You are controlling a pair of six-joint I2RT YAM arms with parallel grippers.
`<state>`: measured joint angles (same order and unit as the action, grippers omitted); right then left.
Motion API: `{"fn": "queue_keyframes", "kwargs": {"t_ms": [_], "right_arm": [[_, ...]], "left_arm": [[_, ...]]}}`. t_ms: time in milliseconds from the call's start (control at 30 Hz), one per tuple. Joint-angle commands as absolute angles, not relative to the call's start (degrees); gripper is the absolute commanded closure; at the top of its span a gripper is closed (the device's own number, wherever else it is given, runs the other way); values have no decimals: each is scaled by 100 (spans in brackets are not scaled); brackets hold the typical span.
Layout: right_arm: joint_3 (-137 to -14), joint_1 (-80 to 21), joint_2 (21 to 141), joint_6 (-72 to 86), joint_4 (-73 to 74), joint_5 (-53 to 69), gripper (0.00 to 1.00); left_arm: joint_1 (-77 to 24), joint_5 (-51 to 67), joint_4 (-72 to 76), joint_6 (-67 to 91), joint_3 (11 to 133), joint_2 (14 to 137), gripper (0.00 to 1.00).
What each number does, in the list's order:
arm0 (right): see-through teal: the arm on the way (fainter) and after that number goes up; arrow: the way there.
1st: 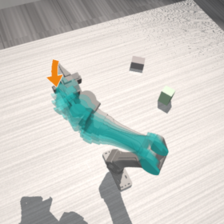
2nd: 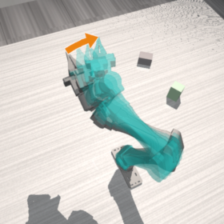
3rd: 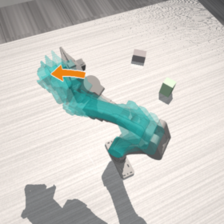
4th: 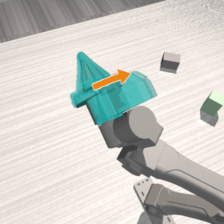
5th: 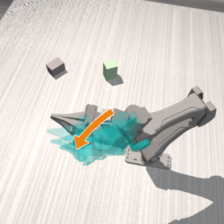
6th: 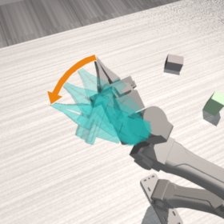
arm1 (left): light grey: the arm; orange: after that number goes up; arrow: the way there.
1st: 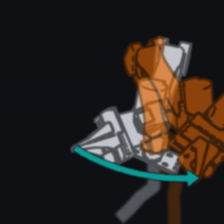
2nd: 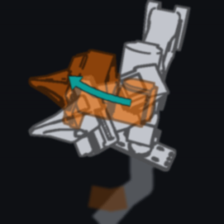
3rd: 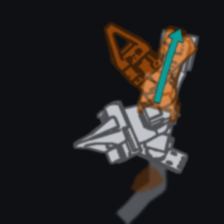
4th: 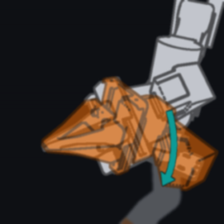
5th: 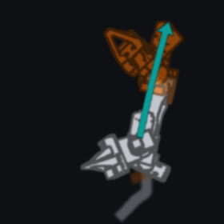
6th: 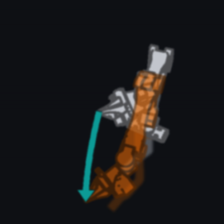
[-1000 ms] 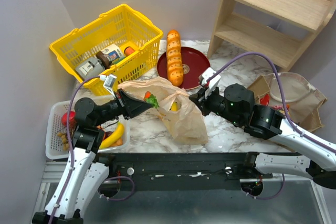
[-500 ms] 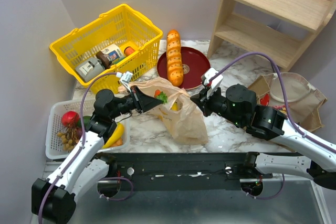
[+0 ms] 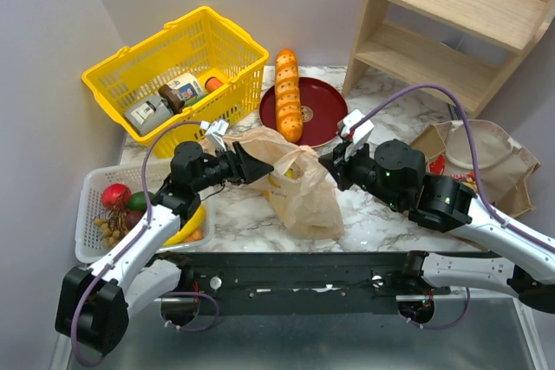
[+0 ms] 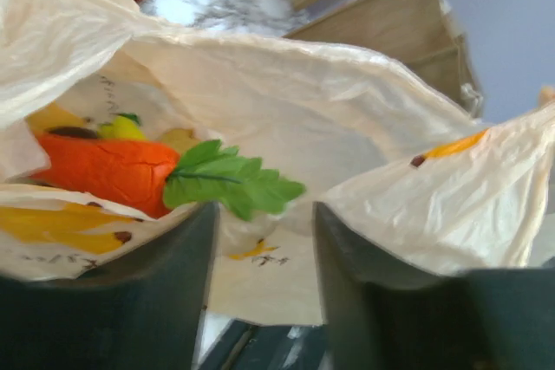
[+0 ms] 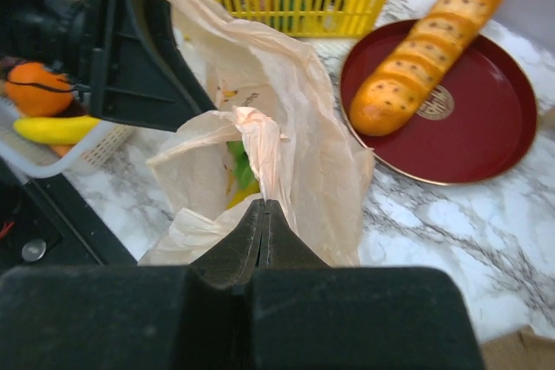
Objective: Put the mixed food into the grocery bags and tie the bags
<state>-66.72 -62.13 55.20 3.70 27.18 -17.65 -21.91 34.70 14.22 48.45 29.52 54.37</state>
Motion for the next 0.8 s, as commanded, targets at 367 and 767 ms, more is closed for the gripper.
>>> {"fn": "queue_keyframes", "kwargs": {"t_ms": [367,767], "right_arm": [[-6908,-4905,5344,-165,2516,-2595,99],[-7461,-3507,6204,-887,2276,-1232,99]], "left_arm": [[-2215,1126,-2029,1275,5783,5229,1],[-2197,2135,-2057,782,5476,5212,1]]}}
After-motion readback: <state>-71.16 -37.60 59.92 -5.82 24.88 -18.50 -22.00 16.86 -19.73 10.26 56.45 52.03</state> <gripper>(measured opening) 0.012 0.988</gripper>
